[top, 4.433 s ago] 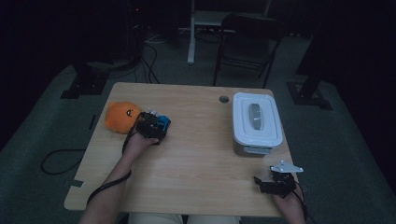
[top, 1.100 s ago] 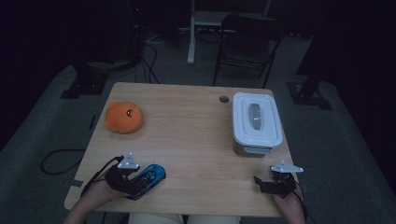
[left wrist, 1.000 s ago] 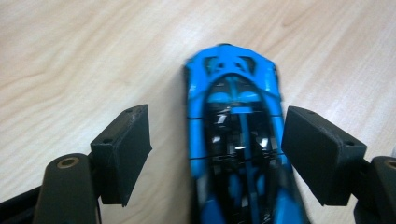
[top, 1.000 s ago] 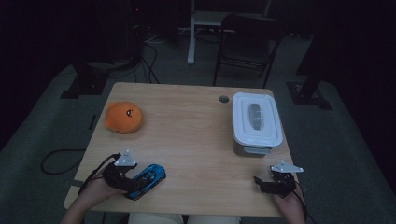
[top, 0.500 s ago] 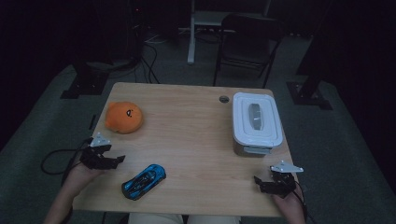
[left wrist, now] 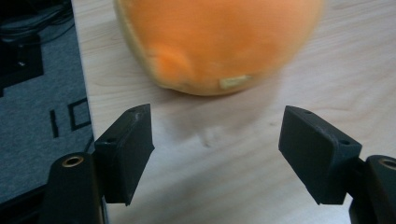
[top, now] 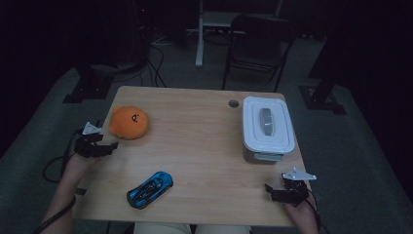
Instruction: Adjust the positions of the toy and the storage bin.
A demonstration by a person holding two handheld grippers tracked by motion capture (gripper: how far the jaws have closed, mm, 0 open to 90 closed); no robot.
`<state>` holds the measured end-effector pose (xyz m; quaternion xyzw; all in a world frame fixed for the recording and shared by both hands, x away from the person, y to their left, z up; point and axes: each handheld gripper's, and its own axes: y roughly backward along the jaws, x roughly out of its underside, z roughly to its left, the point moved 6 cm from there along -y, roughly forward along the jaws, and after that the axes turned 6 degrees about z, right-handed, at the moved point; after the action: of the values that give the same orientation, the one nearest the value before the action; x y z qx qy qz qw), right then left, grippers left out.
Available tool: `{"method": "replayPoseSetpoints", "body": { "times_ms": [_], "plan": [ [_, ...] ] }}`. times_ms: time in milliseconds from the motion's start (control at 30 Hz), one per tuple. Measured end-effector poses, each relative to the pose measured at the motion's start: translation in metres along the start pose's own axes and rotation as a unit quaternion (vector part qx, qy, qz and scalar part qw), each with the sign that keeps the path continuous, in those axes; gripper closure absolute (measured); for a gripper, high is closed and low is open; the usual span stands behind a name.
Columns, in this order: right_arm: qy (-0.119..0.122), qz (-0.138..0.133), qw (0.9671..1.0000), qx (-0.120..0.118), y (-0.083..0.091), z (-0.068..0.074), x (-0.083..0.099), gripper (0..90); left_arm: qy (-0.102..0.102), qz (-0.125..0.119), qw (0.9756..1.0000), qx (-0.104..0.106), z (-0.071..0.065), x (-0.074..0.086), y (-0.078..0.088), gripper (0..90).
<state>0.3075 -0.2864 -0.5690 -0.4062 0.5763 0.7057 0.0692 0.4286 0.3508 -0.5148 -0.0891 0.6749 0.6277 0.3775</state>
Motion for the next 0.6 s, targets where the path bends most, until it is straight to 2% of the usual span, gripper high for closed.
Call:
{"method": "replayPoseSetpoints", "body": {
  "times_ms": [33, 67, 100, 133, 267, 333, 367, 433, 467, 533, 600],
  "plan": [
    [0.000, 0.000, 1.0000, 0.000, 0.000, 0.000, 0.000, 14.7, 0.002, 0.001, 1.0000, 0.006, 0.002, -0.001, -0.002, 31.0],
    [0.000, 0.000, 1.0000, 0.000, 0.000, 0.000, 0.000, 14.7, 0.003, 0.002, 1.0000, -0.001, 0.005, -0.002, -0.005, 32.2],
    [0.000, 0.000, 1.0000, 0.000, 0.000, 0.000, 0.000, 14.7, 0.004, 0.002, 1.0000, -0.006, 0.007, -0.003, -0.007, 32.2],
    [0.000, 0.000, 1.0000, 0.000, 0.000, 0.000, 0.000, 14.7, 0.007, 0.003, 1.0000, 0.001, 0.009, -0.004, -0.009, 32.2],
    [0.000, 0.000, 1.0000, 0.000, 0.000, 0.000, 0.000, 14.7, 0.013, 0.002, 0.9998, -0.012, 0.017, -0.010, -0.018, 34.4],
    [0.000, 0.000, 1.0000, 0.000, 0.000, 0.000, 0.000, 14.7, 0.007, 0.014, 0.9997, -0.017, 0.019, -0.012, -0.023, 34.5],
    [0.000, 0.000, 1.0000, 0.000, 0.000, 0.000, 0.000, 14.7, 0.001, 0.011, 0.9996, -0.026, 0.019, -0.014, -0.024, 35.8],
    [0.000, 0.000, 1.0000, 0.000, 0.000, 0.000, 0.000, 14.7, -0.002, 0.011, 0.9997, -0.023, 0.019, -0.017, -0.025, 40.8],
    [0.000, 0.000, 1.0000, 0.000, 0.000, 0.000, 0.000, 14.8, -0.001, 0.008, 0.9996, -0.028, 0.020, -0.019, -0.026, 41.3],
    [0.000, 0.000, 1.0000, 0.000, 0.000, 0.000, 0.000, 14.8, 0.001, 0.010, 0.9999, -0.011, 0.018, -0.021, -0.027, 48.2],
    [0.000, 0.000, 1.0000, 0.000, 0.000, 0.000, 0.000, 14.8, -0.017, 0.016, 0.9997, -0.013, 0.015, -0.022, -0.029, 54.4]
  ]
}}
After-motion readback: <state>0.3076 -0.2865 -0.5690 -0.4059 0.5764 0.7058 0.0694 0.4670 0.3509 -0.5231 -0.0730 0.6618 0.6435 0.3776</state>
